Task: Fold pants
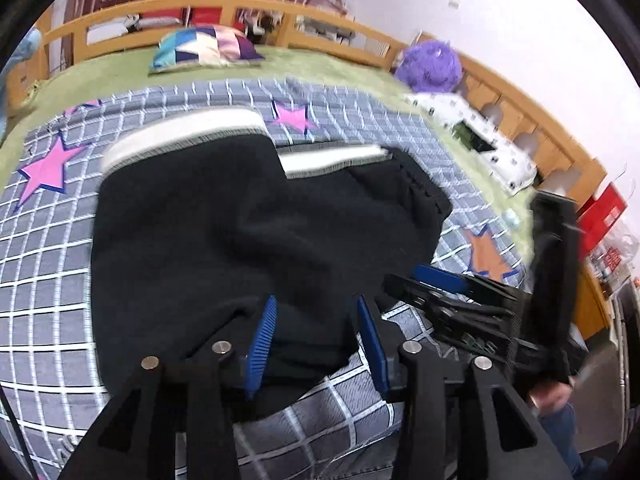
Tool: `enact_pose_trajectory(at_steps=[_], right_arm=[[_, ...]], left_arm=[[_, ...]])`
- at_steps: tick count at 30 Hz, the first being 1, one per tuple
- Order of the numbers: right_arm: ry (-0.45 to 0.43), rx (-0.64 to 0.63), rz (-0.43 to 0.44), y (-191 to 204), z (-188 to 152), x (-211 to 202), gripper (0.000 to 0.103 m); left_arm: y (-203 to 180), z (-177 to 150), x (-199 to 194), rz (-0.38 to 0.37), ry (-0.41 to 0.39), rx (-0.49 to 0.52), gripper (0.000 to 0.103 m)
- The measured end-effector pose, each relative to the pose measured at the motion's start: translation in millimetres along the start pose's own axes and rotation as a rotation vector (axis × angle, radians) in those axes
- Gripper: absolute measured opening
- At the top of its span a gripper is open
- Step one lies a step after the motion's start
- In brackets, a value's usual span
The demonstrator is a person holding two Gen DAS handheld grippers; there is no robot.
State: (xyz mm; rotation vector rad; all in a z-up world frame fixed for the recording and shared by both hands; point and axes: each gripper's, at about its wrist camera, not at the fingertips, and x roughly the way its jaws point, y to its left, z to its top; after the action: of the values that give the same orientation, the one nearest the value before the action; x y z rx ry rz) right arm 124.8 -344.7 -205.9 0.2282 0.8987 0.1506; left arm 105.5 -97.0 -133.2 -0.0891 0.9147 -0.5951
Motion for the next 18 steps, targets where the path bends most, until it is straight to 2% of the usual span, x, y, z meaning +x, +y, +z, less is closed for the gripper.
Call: enact_pose_trajectory(at_steps=[1,2,3,5,8,9,11,12,13,15,16,18], right_arm=[[-0.003,0.0,0.029,6.4,4.9,3.2,0.056],[-0.005,0.002,0.054,10.7,8.3,5.9,0.057],[-0.006,0.007,0.086,15.5,11.8,9.2,0.06],[-0.003,0.032,0.141,22.6,17.6,17.7,0.061],[0.016,0.093,0.235,33.3,21.3,32.3,0.063],[0.023,0.104,0.253,36.9,22.4,39.2,0.065],[0.059,0.119,0.234,45.0,23.4,57.9,0.064],[0.096,0.132,0.23,48.2,23.9,70.6,0.052],[0.127,0.152,0.256,50.0,24.0,80.7,0.03],[0.176,0.168,0.325,54.8,26.8,90.3,0.012],[0.16,0.133,0.328,59.4,31.6,84.7,0.011],[0.043,0.044,0.326,63.9,48.5,52.8,0.01]], left_arm=[[7.7,-2.0,-9.6,-0.007,-0.011,-0.018,0.047],[15.0,-3.5,-17.1,0.022,-0.023,-0.036,0.062],[24.2,-6.5,-26.2,0.064,-0.049,-0.056,0.065],[43.2,-12.7,-40.7,0.108,-0.089,-0.08,0.066],[74.9,-22.4,-50.3,0.147,-0.066,-0.146,0.066],[87.2,-27.0,-53.1,0.152,-0.06,-0.182,0.066],[103.0,-31.7,-54.8,0.151,-0.045,-0.231,0.066],[109.2,-33.5,-55.0,0.146,-0.036,-0.255,0.066],[112.8,-33.8,-54.0,0.144,-0.027,-0.271,0.066],[118.0,-33.5,-52.2,0.151,-0.005,-0.29,0.066],[117.6,-31.6,-50.9,0.158,0.004,-0.286,0.066],[113.9,-28.5,-50.4,0.169,0.005,-0.27,0.066]])
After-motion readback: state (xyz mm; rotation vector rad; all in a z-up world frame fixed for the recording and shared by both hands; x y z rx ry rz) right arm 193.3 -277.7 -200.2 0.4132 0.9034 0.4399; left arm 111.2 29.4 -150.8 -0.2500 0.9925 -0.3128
